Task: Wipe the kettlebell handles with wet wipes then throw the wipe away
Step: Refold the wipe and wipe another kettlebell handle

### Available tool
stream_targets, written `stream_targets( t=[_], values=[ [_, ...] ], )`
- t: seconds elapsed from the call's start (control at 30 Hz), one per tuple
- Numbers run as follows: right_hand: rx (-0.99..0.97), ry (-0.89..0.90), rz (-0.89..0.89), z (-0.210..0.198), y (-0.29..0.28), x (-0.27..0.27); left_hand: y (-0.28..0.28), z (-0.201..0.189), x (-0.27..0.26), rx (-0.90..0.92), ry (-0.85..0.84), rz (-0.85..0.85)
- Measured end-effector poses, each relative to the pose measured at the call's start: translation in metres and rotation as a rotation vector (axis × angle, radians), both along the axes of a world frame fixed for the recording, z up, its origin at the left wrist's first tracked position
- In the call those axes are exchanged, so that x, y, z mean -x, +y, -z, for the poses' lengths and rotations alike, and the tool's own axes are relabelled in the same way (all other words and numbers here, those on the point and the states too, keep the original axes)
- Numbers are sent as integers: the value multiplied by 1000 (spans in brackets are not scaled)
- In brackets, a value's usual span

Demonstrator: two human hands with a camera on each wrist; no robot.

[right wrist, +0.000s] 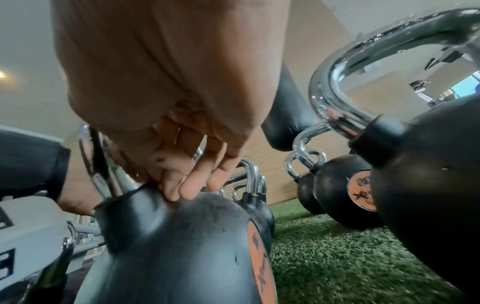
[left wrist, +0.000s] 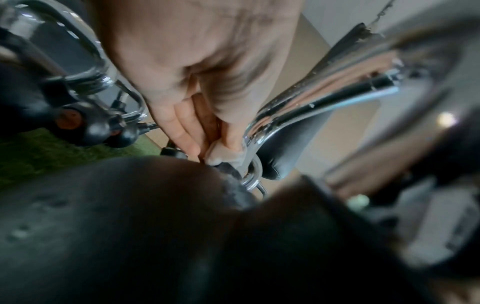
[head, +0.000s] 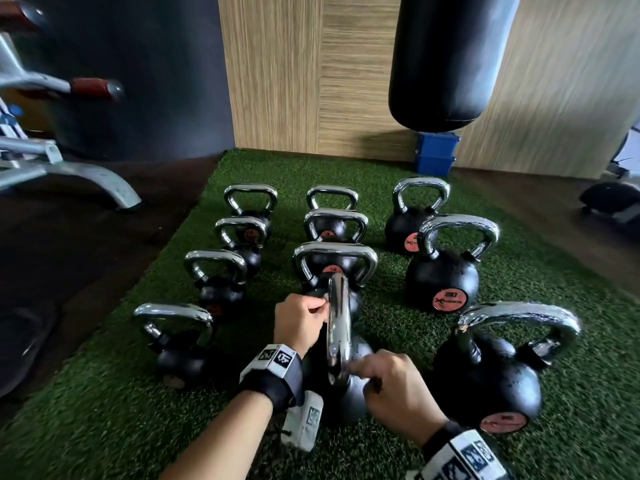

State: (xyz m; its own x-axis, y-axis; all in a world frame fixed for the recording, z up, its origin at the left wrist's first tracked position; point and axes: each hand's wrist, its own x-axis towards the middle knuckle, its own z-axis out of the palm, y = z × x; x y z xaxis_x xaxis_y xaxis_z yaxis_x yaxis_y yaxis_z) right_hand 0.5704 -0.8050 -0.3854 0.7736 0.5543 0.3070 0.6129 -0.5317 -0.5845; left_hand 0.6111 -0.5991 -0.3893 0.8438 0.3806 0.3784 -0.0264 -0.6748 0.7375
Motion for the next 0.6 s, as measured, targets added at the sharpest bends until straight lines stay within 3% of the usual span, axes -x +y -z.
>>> stream_targets(
  t=[0.17,0.3,0.4,0.53,0.6],
  values=[
    [-161,147,218,1,28,-40,4,-6,-3,-70,70,55],
    [1,336,283,21,57,-51,8,-10,-4,-68,129,130],
    [4,325,334,29,59,-50,11,-15,-9,-62,97,145],
    [2,304,349,29,58,-48,11,-14,-14,158,22,88],
    [-6,301,357,28,59,-46,8,-11,-12,163,-3,86]
  ],
)
